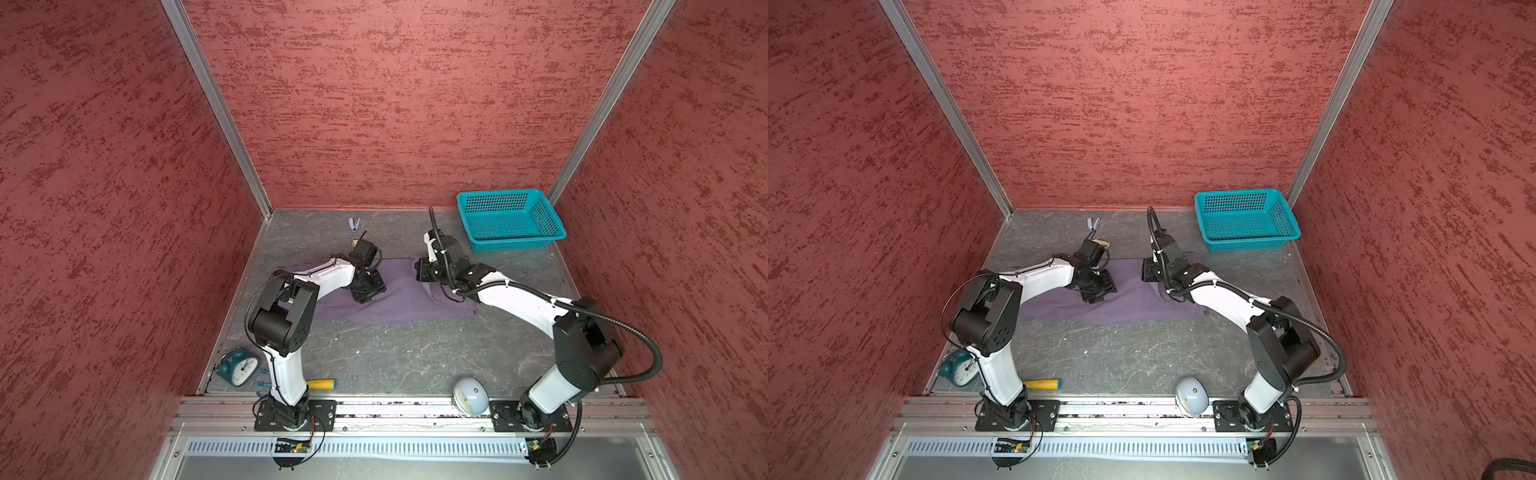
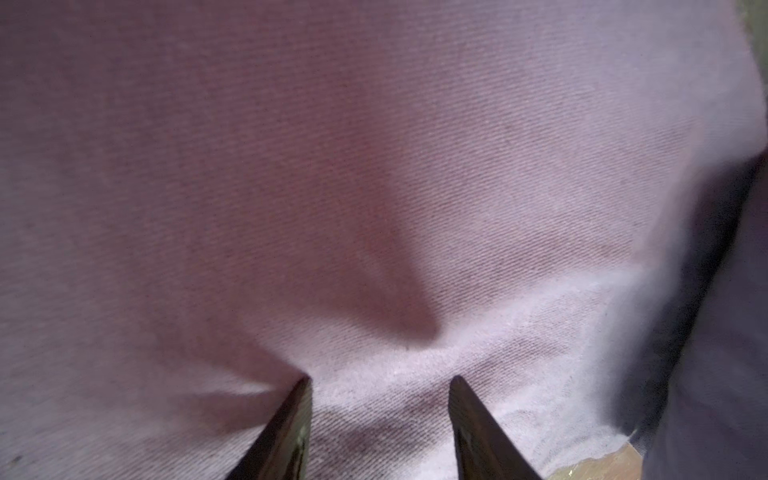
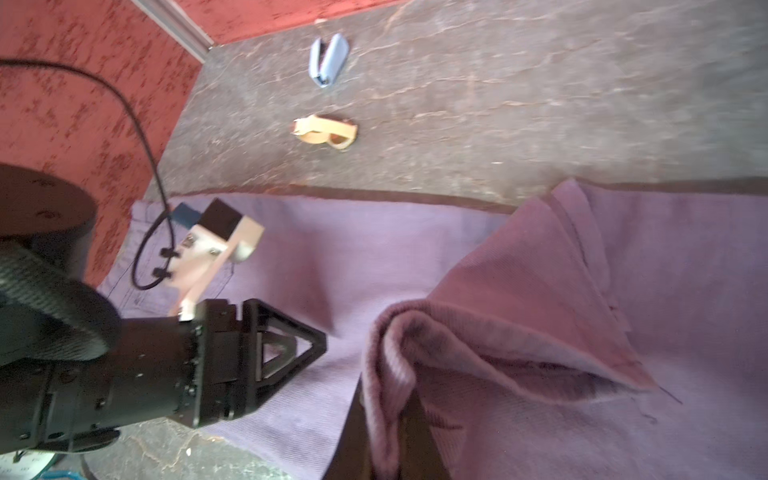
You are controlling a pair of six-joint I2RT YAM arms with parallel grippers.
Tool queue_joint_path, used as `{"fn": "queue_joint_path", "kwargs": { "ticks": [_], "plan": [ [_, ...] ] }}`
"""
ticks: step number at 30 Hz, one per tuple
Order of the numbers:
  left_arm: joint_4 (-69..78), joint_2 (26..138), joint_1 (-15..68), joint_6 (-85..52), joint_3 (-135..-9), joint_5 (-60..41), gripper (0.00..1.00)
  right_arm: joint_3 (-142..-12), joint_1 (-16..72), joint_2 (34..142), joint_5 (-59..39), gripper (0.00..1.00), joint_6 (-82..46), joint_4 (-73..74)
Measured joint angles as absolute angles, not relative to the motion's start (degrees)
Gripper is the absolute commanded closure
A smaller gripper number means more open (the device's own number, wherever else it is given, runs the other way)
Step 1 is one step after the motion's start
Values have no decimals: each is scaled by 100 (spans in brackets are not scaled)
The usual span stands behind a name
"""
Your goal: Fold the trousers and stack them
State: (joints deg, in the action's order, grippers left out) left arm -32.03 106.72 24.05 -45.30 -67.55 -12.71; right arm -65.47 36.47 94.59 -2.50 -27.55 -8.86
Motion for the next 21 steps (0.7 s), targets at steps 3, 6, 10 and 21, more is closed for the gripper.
{"fn": "queue_joint_path", "kwargs": {
  "ticks": [3,6,10,21],
  "plan": [
    [-3190,10674,2405,-4545,-6755,-1271,47,-6635,3800,9618,-250,100,-2753,-840],
    [-3183,10680,2405,-4558,-6755,-1273,47,-6672,3911,9810,-250,100,-2729,-838],
    [-3177,10683,2399,-4563,-6755,-1278,45,-6713,4016,10108,-250,93,-2672,-836],
    [-3129,10659,2307,-4576,-6772,-1288,33,-6705,4366,10414,-425,45,-2539,-777]
  ]
}}
